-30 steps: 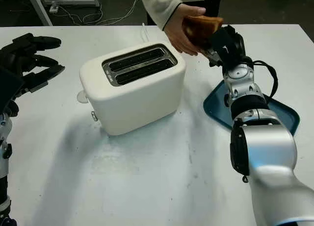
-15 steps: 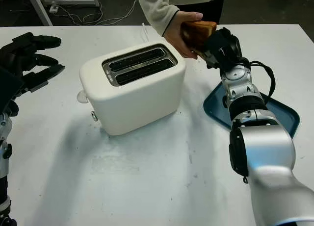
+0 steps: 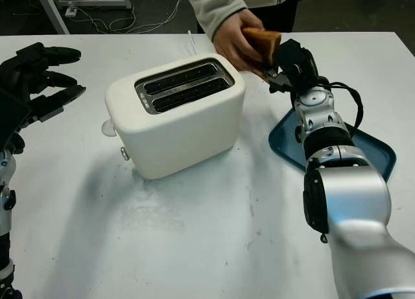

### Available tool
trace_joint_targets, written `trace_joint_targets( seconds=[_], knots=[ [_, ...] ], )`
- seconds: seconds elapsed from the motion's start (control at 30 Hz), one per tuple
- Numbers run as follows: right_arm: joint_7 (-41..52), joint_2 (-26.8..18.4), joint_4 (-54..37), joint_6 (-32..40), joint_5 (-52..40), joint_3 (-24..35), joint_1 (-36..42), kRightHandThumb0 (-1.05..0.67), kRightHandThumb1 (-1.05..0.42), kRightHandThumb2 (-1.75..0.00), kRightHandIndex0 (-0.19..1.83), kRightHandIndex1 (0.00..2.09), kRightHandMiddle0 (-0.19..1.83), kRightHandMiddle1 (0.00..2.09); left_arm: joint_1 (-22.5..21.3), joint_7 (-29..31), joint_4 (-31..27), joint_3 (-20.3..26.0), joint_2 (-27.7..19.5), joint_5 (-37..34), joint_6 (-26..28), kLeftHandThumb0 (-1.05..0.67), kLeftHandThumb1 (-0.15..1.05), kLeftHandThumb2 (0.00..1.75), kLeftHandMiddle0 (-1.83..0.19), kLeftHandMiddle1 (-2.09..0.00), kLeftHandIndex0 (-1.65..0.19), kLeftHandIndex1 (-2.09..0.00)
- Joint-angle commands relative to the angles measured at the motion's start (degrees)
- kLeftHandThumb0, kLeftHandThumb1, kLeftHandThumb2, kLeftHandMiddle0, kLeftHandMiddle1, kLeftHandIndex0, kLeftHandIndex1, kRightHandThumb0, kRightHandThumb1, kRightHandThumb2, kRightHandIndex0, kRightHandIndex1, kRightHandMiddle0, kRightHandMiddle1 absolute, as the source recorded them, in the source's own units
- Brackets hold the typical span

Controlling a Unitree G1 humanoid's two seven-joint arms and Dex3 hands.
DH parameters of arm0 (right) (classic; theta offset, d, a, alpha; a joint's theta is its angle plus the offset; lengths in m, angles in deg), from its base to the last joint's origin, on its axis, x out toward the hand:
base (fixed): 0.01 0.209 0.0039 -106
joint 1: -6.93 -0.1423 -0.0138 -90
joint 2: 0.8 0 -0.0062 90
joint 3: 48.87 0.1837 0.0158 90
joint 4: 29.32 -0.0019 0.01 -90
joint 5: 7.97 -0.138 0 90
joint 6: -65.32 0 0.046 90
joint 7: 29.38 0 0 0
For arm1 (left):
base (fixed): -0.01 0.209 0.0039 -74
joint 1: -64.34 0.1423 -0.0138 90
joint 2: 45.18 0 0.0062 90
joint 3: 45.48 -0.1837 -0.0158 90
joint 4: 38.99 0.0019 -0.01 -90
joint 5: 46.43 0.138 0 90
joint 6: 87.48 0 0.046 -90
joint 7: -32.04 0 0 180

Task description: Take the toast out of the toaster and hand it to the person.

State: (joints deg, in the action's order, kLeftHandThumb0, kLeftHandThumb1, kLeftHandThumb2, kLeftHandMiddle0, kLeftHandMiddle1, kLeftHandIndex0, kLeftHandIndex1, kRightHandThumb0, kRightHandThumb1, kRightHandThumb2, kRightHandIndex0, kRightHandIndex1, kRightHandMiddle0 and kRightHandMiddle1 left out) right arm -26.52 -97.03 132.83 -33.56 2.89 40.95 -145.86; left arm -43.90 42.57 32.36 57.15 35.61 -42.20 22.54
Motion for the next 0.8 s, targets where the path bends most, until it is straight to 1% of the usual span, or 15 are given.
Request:
trace_joint_targets(
  seconds=[0.0, 0.07, 0.13, 0.17, 0.27, 0.37, 0.47, 0.6, 0.67, 0.77],
  knots=[
    [1.07, -0.69, -1.62, -1.18, -0.48, 0.29, 0.46, -0.49, -0.92, -0.39, 0.43, 0.33, 0.41, 0.22, 0.89, -0.15, -0.66, 0.28, -0.28, -0.05, 0.13, -0.29, 0.92, 0.01, -0.35, -1.15, -0.51, -0.56],
    [0.94, -0.72, -3.18, -0.99, -0.66, 0.32, 1.16, -0.62, -0.92, -0.28, 0.30, 0.08, 0.27, 0.05, 1.22, -0.20, -0.98, 0.42, -0.10, -0.20, 0.16, -0.29, 0.92, 0.01, -0.35, -1.15, -0.51, -0.56],
    [0.80, -0.97, -5.34, -2.35, -0.77, 0.34, 2.68, -0.67, -0.92, -0.21, 0.23, 0.02, 0.20, 0.01, 1.77, -0.29, -1.48, 0.62, 0.21, -0.45, 0.08, -0.29, 0.92, 0.02, -0.35, -1.15, -0.51, -0.56],
    [0.57, -1.08, -7.11, -3.29, -1.07, 0.58, 3.98, -0.69, -0.92, -0.19, 0.21, 0.01, 0.18, 0.01, 2.25, -0.39, -2.04, 0.68, 0.31, -0.36, 0.13, -0.28, 0.92, 0.02, -0.35, -1.15, -0.51, -0.56],
    [-0.48, -1.10, -14.28, -2.98, -2.15, 1.82, 8.28, -0.72, -0.92, -0.13, 0.17, 0.00, 0.15, 0.00, 3.89, -1.38, -3.37, 1.00, 0.89, 0.23, -0.99, -0.25, 0.92, 0.03, -0.36, -1.14, -0.51, -0.55],
    [-0.56, -1.23, -22.99, -3.73, -3.51, 3.53, 14.12, -0.67, -0.92, -0.10, 0.17, 0.00, 0.14, 0.00, 5.85, -2.03, -6.90, 1.83, 2.14, -0.67, 1.26, -0.24, 0.92, 0.04, -0.36, -1.13, -0.50, -0.55],
    [0.87, -0.47, -31.71, -3.25, -6.68, 5.88, 20.08, -0.66, -0.92, -0.08, 0.15, 0.00, 0.15, 0.00, 8.11, -2.17, -9.85, 2.91, 3.87, -1.95, 2.12, -0.24, 0.92, 0.05, -0.34, -1.13, -0.48, -0.54],
    [4.68, 0.32, -44.73, -1.41, -10.50, 7.17, 29.37, -0.64, -0.92, -0.06, 0.12, 0.00, 0.14, 0.00, 11.69, -2.25, -15.32, 3.86, 5.30, -3.40, 6.31, -0.28, 0.92, 0.07, -0.29, -1.14, -0.45, -0.54],
    [5.40, 0.90, -51.96, -0.68, -11.51, 7.20, 34.54, -0.65, -0.92, -0.05, 0.12, 0.00, 0.14, 0.00, 14.03, -2.90, -18.56, 4.22, 6.75, -3.67, 7.76, -0.26, 0.92, 0.07, -0.29, -1.13, -0.44, -0.52],
    [6.85, 2.44, -61.73, 0.56, -14.22, 7.47, 41.75, -0.65, -0.91, -0.03, 0.11, 0.00, 0.12, 0.00, 17.25, -3.53, -23.20, 4.25, 8.22, -3.72, 10.57, -0.26, 0.92, 0.09, -0.32, -1.04, -0.45, -0.45]
  ],
)
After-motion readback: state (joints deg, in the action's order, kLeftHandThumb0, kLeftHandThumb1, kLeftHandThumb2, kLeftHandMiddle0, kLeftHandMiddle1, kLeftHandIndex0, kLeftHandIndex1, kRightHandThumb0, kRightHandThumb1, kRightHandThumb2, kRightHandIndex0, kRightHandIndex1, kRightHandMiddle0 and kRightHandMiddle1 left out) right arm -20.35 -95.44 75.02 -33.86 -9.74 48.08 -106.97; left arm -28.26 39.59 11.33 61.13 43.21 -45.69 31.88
